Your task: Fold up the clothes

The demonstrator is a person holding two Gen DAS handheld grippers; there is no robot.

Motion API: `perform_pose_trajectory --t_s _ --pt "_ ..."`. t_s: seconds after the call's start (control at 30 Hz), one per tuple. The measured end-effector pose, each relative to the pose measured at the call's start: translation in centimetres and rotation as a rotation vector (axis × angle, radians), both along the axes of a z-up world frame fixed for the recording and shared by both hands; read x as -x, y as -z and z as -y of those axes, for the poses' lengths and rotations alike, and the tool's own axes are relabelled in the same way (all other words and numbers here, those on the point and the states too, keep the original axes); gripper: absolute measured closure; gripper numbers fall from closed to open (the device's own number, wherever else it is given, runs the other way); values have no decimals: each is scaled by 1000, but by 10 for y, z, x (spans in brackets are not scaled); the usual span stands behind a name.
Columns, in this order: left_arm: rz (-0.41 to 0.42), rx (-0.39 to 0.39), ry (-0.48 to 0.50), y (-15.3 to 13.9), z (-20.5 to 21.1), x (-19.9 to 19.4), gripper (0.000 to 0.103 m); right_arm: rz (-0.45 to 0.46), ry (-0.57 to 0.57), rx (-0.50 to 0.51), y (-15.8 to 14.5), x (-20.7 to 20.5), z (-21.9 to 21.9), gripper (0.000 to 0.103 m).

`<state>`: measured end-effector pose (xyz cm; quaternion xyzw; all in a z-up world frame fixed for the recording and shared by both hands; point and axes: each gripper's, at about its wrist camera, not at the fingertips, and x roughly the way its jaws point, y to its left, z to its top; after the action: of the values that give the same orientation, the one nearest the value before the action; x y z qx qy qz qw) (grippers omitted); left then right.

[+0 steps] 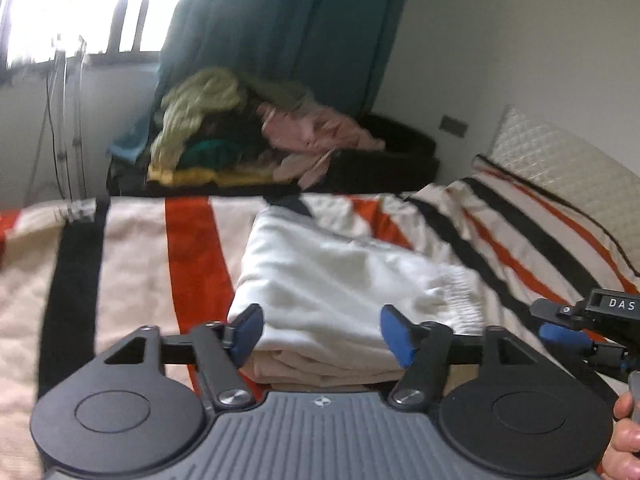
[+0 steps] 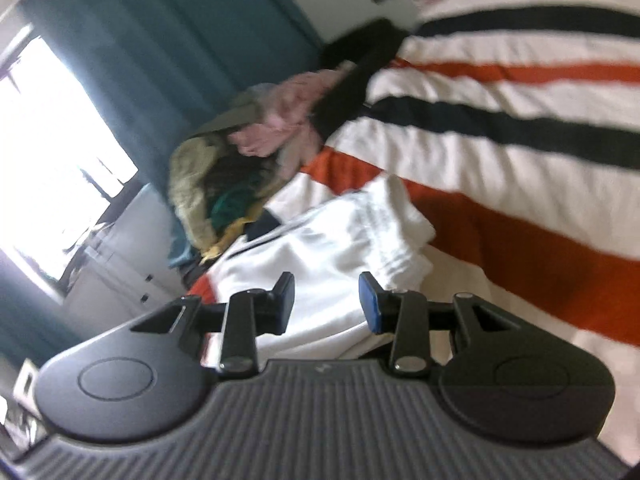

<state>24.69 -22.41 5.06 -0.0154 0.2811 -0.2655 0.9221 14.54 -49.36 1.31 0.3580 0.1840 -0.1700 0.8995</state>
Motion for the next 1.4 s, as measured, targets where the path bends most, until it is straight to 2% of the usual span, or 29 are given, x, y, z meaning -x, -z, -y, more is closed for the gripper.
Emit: perform_pose_trajectory --t_s 0.13,0.2,0.23,0.27,0.3,0.33,0.43,0.57,0.87,1.07,1.27,1.4 --pt "65 -5 22 -47 -9 60 20 31 -57 121 -44 47 -31 63" --pt "89 -9 34 -67 -17 90 9 31 -87 183 -62 67 -47 63" --pt "103 -7 38 -74 -22 104 0 33 -105 211 -69 77 -54 60" --pt "119 -6 45 -80 -27 118 0 42 -125 237 -76 87 -62 41" --pt "134 -11 53 -85 -33 132 0 52 -140 264 -82 97 -69 29" --pt "141 -19 57 -88 -36 143 0 63 -144 294 -86 107 -77 10" --pt "165 -28 50 -96 -51 175 0 80 -145 383 -95 131 -98 11" --pt "191 -15 23 -97 -71 208 0 96 -166 415 -96 152 -115 11" --pt "278 -23 -13 -71 -100 254 0 130 -126 471 -64 165 -133 11" --pt "307 -22 -26 -47 -105 261 0 135 -113 548 -30 163 -144 11" --pt "294 -2 -46 -25 -111 253 0 127 -119 521 -7 157 -145 11" --pt "271 -26 -46 -13 -110 245 0 117 -109 533 3 151 -146 11"
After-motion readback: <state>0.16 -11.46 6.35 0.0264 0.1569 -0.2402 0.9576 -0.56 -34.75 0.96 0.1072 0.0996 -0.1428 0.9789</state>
